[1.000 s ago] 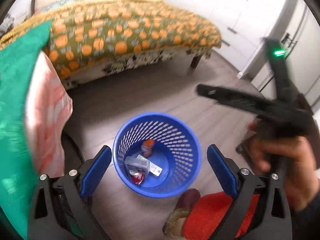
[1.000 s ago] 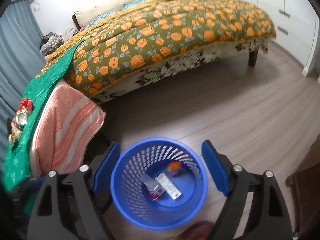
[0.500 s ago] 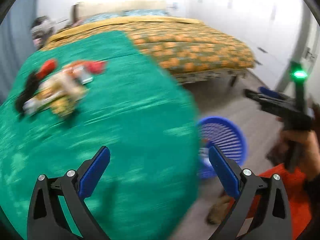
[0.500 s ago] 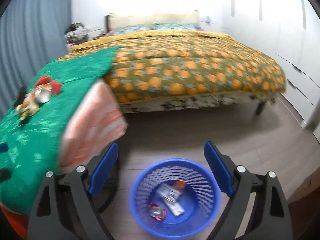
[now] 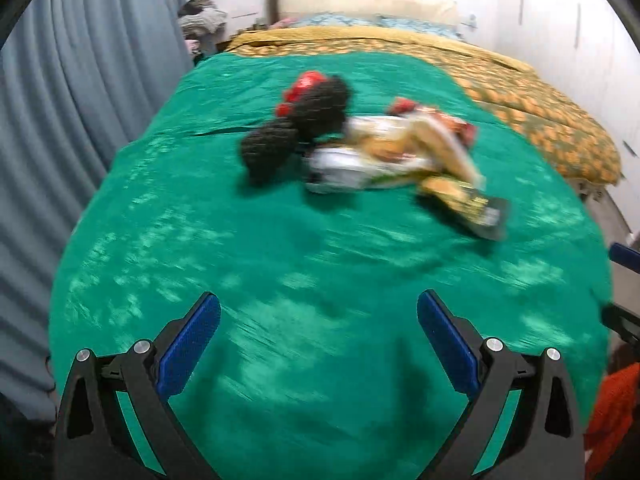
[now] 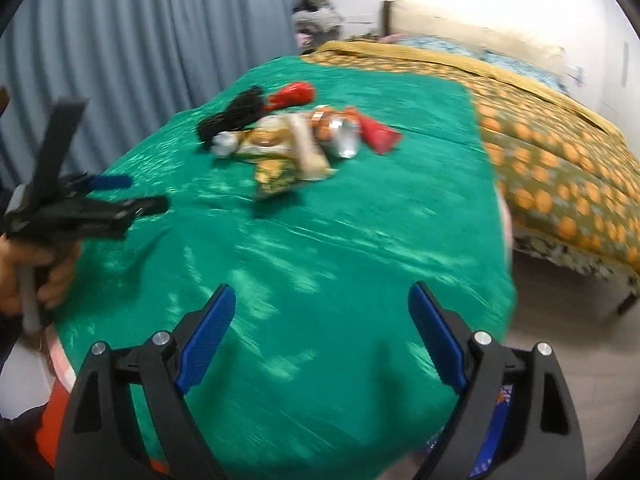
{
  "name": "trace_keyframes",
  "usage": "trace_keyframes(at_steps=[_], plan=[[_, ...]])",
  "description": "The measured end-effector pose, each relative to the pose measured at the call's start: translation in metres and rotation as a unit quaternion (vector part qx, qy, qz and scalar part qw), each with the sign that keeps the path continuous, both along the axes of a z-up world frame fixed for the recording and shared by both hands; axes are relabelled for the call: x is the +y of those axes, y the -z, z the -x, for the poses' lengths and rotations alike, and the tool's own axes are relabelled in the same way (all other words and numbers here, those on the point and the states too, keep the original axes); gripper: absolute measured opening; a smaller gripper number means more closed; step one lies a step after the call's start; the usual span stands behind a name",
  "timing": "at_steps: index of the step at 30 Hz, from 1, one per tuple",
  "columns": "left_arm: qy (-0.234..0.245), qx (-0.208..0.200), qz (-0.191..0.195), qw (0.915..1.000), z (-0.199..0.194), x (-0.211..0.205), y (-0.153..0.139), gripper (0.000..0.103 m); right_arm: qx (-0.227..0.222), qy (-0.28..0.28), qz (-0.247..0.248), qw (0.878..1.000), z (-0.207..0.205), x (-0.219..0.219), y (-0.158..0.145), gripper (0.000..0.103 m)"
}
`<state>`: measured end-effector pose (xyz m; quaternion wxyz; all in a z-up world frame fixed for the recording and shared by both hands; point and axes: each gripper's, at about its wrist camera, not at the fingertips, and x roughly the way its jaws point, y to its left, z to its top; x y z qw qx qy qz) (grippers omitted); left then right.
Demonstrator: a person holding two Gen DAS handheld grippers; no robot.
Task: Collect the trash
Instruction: 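Move both open tools back over the table toward the remaining trash, then grasp the gold wrapper with the left tool while the right grasps the green cracker bag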
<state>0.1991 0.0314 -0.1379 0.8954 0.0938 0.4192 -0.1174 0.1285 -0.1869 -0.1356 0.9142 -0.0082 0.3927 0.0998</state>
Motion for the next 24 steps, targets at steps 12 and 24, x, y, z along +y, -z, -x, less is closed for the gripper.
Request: trace_keyframes(at_steps=[12, 24], plan=[[-0.01, 0.043, 0.016, 0.9989, -0.027, 0.02, 0.025, 0.097, 0.046, -0.04, -0.016, 0.998, -0.081, 0.023, -0.003, 0.086], [-0.01, 0.044, 0.019, 0.9988, -0.027, 0.022, 0.026, 0.098, 0.09, -0.013, 0.032, 0.995, -0.144, 0.053, 0.03, 0.065]])
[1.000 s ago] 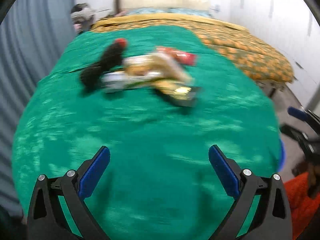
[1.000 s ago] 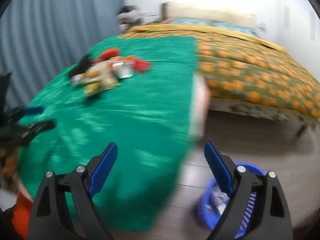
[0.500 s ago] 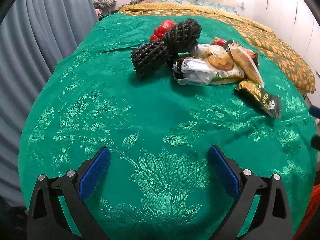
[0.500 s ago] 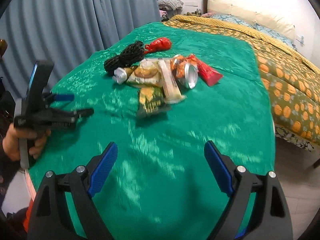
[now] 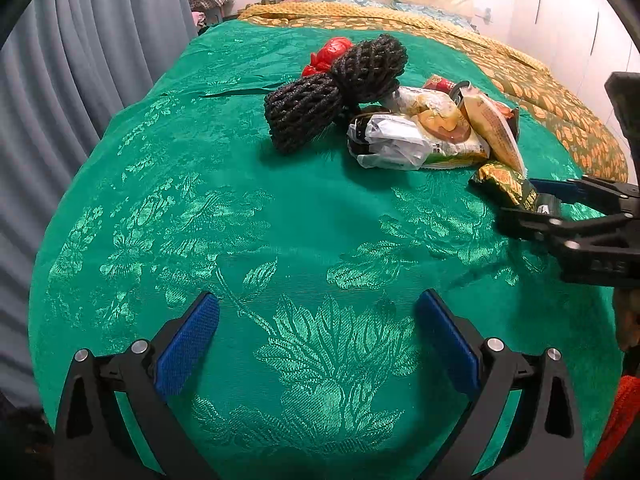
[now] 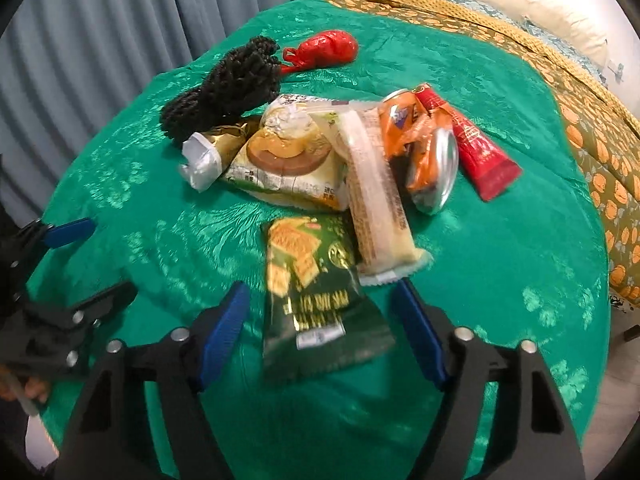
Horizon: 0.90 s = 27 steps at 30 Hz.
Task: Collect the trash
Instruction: 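Grasp the gold wrapper with the left tool while the right grasps the green cracker bag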
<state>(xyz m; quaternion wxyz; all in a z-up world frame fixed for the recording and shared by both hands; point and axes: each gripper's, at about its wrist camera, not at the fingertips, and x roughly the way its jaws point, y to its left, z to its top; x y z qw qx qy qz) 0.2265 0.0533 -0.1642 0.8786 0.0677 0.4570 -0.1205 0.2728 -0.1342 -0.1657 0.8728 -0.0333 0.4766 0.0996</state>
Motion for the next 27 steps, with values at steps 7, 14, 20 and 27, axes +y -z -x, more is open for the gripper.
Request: trace_keyframes(at_steps=[7, 14, 20, 27], plan=[[0.0, 0.0, 0.0, 1.0, 0.0, 0.0, 0.0, 0.098, -0.024, -0.002, -0.006, 1.0, 0.039, -0.004, -0.017, 0.043], [0.0, 0.0, 0.001, 1.0, 0.0, -0.001, 0.0, 0.098, -0.04, 0.006, 0.03, 0.999, 0.074, -0.001, -0.002, 0.047], [0.013, 0.008, 0.051, 0.9986, -0.008, 0.007, -0.01, 0.098, -0.05, 0.028, -0.008, 0.998, 0.075, -0.007, 0.005, 0.067], [0.026, -0.019, 0.076, 0.9966, -0.033, -0.027, -0.032, 0.093, -0.056, 0.034, -0.015, 0.998, 0.077, -0.009, 0.006, 0.068]])
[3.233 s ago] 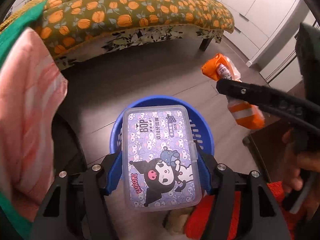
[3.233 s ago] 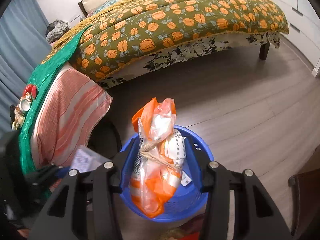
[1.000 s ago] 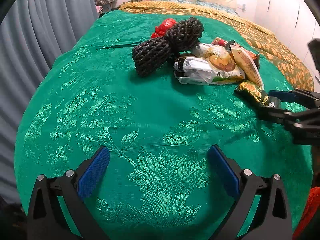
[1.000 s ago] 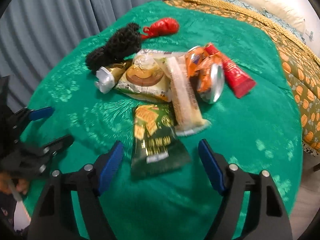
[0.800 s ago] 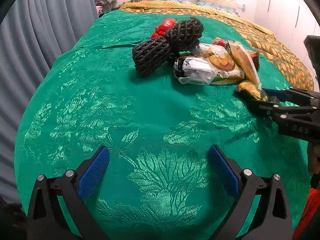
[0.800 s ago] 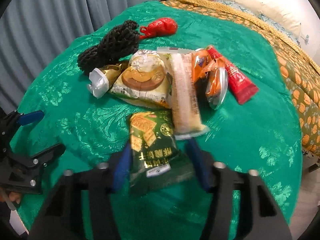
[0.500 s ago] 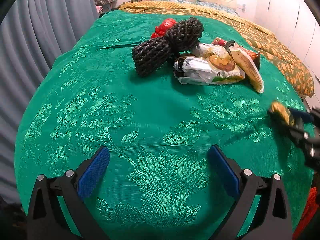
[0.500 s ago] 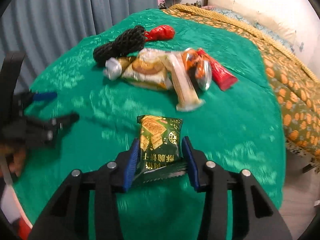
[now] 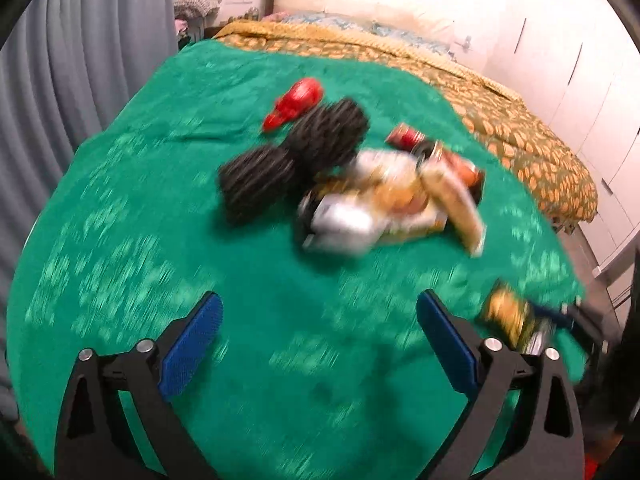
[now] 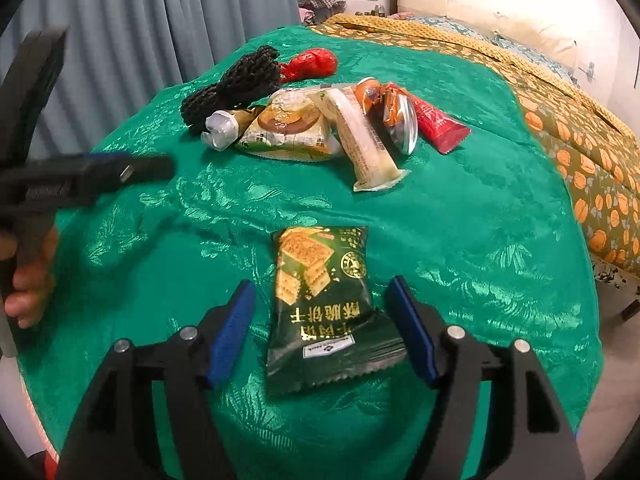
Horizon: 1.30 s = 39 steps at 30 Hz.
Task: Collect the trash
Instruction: 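Grasp the gold wrapper with the left tool while the right grasps the green cracker bag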
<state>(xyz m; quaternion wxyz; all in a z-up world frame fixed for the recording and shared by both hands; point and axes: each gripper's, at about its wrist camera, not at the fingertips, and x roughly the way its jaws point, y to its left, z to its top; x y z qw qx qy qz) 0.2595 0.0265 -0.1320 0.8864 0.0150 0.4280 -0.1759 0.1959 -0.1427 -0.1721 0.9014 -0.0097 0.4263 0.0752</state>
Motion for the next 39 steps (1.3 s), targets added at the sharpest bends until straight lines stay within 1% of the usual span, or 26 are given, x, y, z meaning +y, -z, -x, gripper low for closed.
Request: trace_keyframes(at_steps=[1, 4, 7, 8, 9, 11, 12, 15, 20, 23, 26, 28, 29, 30, 31, 33, 34, 35, 36, 39], plan=[[-0.001, -0.001, -0.001, 1.0, -0.009, -0.007, -0.001, 0.091, 0.0, 0.0, -0.001, 1.0, 0.0, 0.0, 0.0, 0.068], [-0.005, 0.003, -0.005, 1.0, -0.03, -0.022, 0.001, 0.082, 0.001, 0.0, -0.006, 1.0, 0.0, -0.002, 0.001, 0.068], [-0.008, 0.003, -0.011, 0.9999, -0.042, -0.028, 0.004, 0.066, 0.002, 0.001, -0.01, 1.0, 0.0, -0.003, 0.001, 0.068], [-0.005, 0.004, -0.012, 0.9999, -0.044, -0.029, 0.005, 0.052, 0.001, 0.001, -0.012, 1.0, 0.0, -0.004, 0.0, 0.068], [-0.002, 0.008, -0.013, 0.9999, -0.044, -0.028, 0.006, 0.041, 0.001, 0.001, -0.014, 1.0, 0.0, -0.004, 0.0, 0.068], [-0.004, 0.006, -0.012, 0.9999, -0.043, -0.024, 0.005, 0.039, 0.001, 0.001, -0.018, 1.0, -0.001, -0.005, 0.0, 0.068], [-0.005, 0.003, -0.007, 1.0, -0.036, -0.019, 0.003, 0.039, 0.001, 0.001, -0.02, 1.0, -0.001, -0.006, 0.0, 0.068], [0.0, -0.003, -0.004, 1.0, -0.013, -0.01, -0.005, 0.038, 0.001, 0.001, -0.025, 1.0, -0.002, -0.008, 0.0, 0.068], [0.022, -0.002, -0.006, 0.9997, 0.043, 0.009, -0.01, 0.039, 0.0, 0.001, -0.02, 1.0, -0.002, -0.007, 0.0, 0.068], [0.033, 0.004, -0.003, 0.9994, 0.074, 0.018, -0.004, 0.039, 0.0, 0.002, -0.015, 1.0, -0.002, -0.006, 0.001, 0.068], [0.04, 0.004, -0.012, 0.9991, 0.095, 0.02, 0.006, 0.042, 0.0, 0.003, -0.009, 1.0, -0.002, -0.004, 0.001, 0.068], [0.046, -0.002, -0.032, 0.9984, 0.104, 0.017, 0.013, 0.048, 0.0, 0.003, -0.011, 1.0, -0.001, -0.004, 0.001, 0.068], [0.048, -0.003, -0.037, 0.9982, 0.105, 0.017, 0.015, 0.059, 0.0, 0.003, -0.013, 1.0, -0.001, -0.004, 0.001, 0.068], [0.051, -0.002, -0.039, 0.9979, 0.106, 0.016, 0.017, 0.064, 0.0, 0.003, -0.016, 1.0, -0.001, -0.005, 0.001, 0.068], [0.054, 0.003, -0.035, 0.9979, 0.106, 0.017, 0.018, 0.065, 0.0, 0.003, -0.024, 1.0, -0.001, -0.006, 0.001, 0.069], [0.055, 0.008, -0.032, 0.998, 0.106, 0.019, 0.017, 0.074, 0.004, -0.004, -0.04, 0.999, 0.001, -0.009, 0.0, 0.075], [0.051, 0.006, -0.032, 0.9981, 0.106, 0.021, 0.014, 0.076, 0.01, -0.012, -0.049, 0.999, 0.001, -0.01, 0.0, 0.079], [0.047, 0.001, -0.031, 0.9984, 0.104, 0.024, 0.009, 0.08, 0.015, -0.018, -0.051, 0.998, 0.002, -0.011, -0.001, 0.081], [0.043, -0.001, -0.026, 0.9987, 0.102, 0.026, 0.005, 0.082, 0.021, -0.022, -0.048, 0.998, 0.002, -0.012, -0.001, 0.081], [0.04, 0.007, -0.012, 0.9991, 0.093, 0.029, -0.003, 0.084, 0.047, -0.024, -0.042, 0.998, -0.001, -0.014, -0.005, 0.081]])
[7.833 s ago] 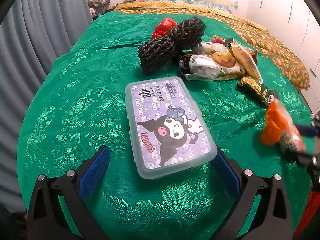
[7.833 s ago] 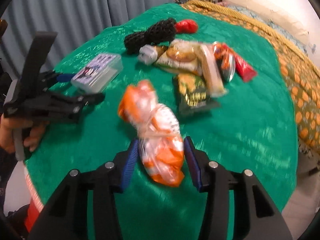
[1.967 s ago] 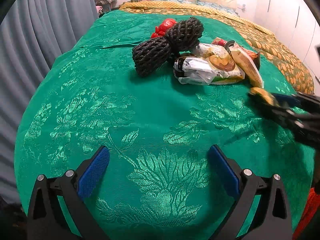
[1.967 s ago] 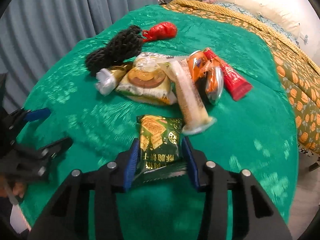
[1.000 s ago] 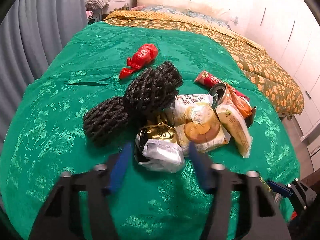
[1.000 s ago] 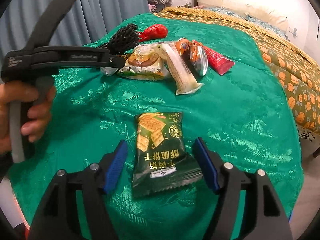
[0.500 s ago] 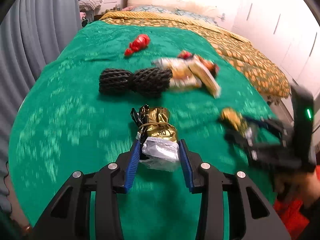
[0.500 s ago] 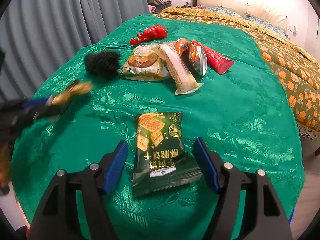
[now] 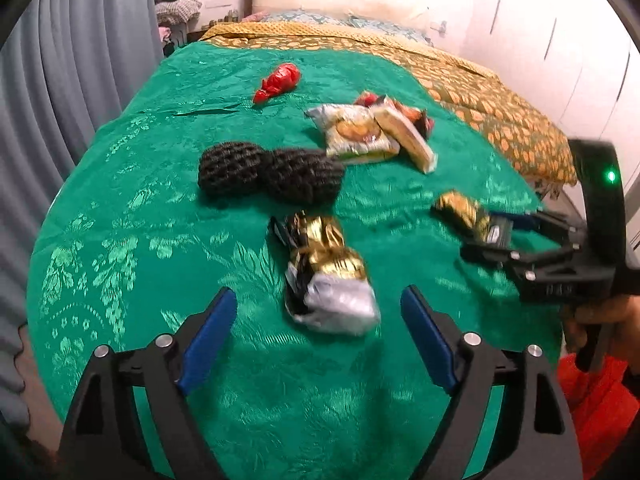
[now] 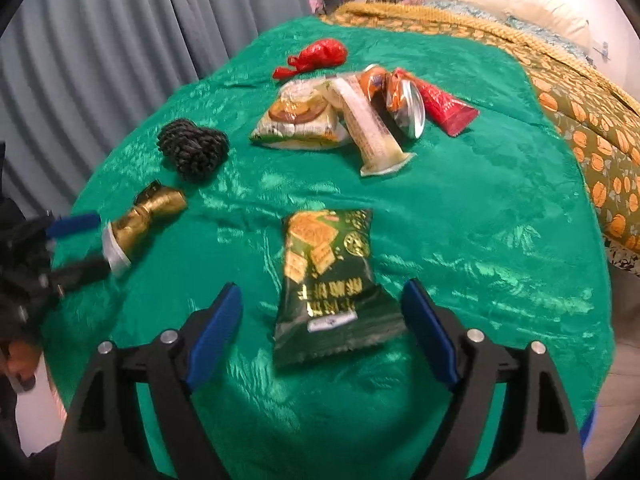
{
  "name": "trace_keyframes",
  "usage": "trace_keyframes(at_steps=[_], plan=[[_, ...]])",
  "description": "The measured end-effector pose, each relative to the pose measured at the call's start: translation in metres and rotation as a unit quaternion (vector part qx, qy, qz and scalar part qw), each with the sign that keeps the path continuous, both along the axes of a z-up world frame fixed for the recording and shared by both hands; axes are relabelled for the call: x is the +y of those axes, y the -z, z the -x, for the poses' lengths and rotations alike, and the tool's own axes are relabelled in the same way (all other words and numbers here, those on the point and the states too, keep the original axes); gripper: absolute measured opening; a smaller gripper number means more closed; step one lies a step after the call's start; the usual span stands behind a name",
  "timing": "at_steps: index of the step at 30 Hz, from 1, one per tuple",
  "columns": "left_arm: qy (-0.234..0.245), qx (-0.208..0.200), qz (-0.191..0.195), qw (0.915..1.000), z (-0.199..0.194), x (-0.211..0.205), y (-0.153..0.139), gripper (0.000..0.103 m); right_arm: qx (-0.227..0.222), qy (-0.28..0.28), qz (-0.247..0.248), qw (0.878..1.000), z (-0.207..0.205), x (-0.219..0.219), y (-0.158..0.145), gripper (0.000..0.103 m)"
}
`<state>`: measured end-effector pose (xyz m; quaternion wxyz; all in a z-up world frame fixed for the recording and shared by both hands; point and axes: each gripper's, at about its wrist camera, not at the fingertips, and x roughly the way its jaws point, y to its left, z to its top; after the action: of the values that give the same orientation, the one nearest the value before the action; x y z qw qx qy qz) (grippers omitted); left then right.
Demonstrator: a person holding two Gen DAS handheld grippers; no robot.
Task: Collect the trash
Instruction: 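Grasp the gold wrapper with the left tool while the right grasps the green cracker bag, then carry both held packets to the blue wastebasket and open both tools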
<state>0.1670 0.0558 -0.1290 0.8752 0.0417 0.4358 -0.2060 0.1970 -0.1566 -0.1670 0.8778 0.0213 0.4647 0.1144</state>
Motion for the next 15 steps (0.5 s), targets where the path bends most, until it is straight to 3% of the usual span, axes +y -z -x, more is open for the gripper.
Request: trace_keyframes(at_steps=[5, 9, 11, 12, 13, 15], plan=[[0.014, 0.035, -0.024, 0.999, -0.025, -0.014, 0.009, 0.084, 0.039, 0.0, 0.017, 0.999, -0.017, 0.007, -0.011, 0.081], [0.012, 0.054, -0.035, 0.9978, -0.037, -0.024, 0.015, 0.072, 0.058, 0.0, 0.047, 0.997, -0.03, 0.015, -0.003, 0.078], [0.009, 0.05, -0.052, 0.9973, -0.037, -0.028, 0.017, 0.06, 0.06, 0.003, 0.049, 0.997, -0.03, 0.016, 0.0, 0.058], [0.009, 0.051, -0.058, 0.997, -0.037, -0.03, 0.018, 0.046, 0.056, 0.004, 0.052, 0.997, -0.028, 0.015, -0.001, 0.052], [0.009, 0.054, -0.06, 0.9967, -0.036, -0.031, 0.019, 0.046, 0.051, 0.002, 0.051, 0.997, -0.026, 0.015, -0.003, 0.042], [0.005, 0.045, -0.06, 0.9972, -0.03, -0.029, 0.018, 0.044, 0.039, 0.005, 0.038, 0.998, -0.016, 0.012, -0.01, 0.039]])
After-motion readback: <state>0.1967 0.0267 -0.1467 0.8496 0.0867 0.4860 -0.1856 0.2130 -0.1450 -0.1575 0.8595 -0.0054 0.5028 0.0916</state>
